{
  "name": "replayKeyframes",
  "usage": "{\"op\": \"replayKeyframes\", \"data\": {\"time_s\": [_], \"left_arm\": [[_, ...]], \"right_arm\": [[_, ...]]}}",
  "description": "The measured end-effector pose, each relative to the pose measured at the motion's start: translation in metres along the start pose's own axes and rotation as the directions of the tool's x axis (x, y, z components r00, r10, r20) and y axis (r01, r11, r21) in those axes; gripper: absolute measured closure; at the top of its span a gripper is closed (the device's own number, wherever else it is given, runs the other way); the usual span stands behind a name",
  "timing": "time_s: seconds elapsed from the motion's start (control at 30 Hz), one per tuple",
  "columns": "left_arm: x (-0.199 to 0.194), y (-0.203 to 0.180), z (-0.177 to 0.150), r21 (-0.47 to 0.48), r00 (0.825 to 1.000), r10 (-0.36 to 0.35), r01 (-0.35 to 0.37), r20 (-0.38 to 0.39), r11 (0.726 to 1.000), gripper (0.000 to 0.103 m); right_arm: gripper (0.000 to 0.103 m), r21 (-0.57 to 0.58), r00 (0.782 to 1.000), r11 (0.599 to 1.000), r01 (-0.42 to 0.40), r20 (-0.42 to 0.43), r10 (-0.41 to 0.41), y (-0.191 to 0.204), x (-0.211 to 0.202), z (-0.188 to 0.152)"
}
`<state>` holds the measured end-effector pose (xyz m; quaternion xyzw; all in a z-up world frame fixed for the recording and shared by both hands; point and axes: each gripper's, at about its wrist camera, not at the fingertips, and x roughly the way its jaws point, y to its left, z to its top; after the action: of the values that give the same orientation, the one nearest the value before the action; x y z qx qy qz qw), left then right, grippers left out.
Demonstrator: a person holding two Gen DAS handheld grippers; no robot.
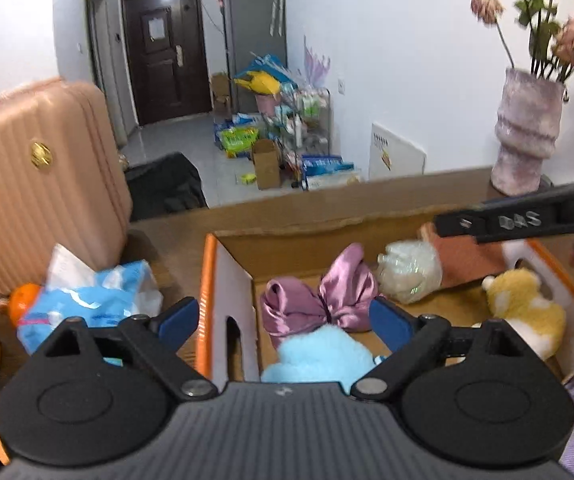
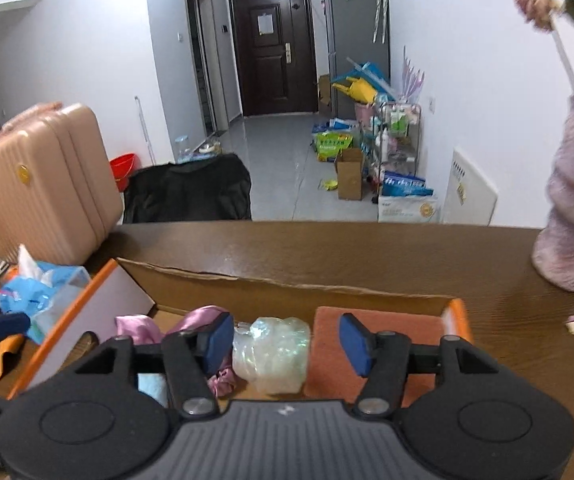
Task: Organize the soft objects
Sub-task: 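Withdraw both grippers from the box back toward the pile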
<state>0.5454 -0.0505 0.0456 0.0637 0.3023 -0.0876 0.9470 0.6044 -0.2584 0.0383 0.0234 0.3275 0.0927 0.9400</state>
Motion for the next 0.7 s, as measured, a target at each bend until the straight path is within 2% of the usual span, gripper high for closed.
{"op": "replayKeyframes", "data": {"time_s": [0.1, 0.17, 0.3, 0.43, 0.53, 0.7], "left_arm": [[-0.034, 0.002, 0.008, -0.030, 0.999, 0.014, -0.013, 0.045, 0.999, 0.006], [-0.062, 0.004, 0.011, -0.052, 0.996, 0.027, -0.022, 0.087, 0.998, 0.000], [-0.123, 0.005, 0.006, -0.089, 0.982, 0.048, -0.032, 0.182, 0.996, 0.000], [-0.179, 0.001, -0.018, -0.100, 0.952, 0.054, -0.025, 0.300, 0.995, 0.000], [-0.212, -0.007, -0.041, -0.086, 0.928, 0.056, -0.026, 0.369, 0.996, 0.000], [-0.247, -0.016, -0.074, -0.100, 0.922, 0.031, 0.009, 0.385, 0.995, 0.000]], "right_arm": [[0.039, -0.009, 0.999, 1.000, 0.014, 0.037, -0.014, -0.003, -0.042, 0.001], [0.031, -0.012, 0.997, 1.000, 0.022, 0.074, -0.021, -0.003, -0.076, -0.002], [0.013, -0.031, 0.984, 0.998, 0.048, 0.174, -0.042, -0.001, -0.149, -0.015], [0.006, -0.034, 0.958, 0.999, 0.042, 0.286, -0.031, 0.000, -0.212, -0.044], [0.005, -0.040, 0.932, 0.998, 0.045, 0.360, -0.027, 0.006, -0.248, -0.072], [0.005, -0.028, 0.911, 0.999, 0.040, 0.412, -0.025, 0.014, -0.289, -0.118]]}}
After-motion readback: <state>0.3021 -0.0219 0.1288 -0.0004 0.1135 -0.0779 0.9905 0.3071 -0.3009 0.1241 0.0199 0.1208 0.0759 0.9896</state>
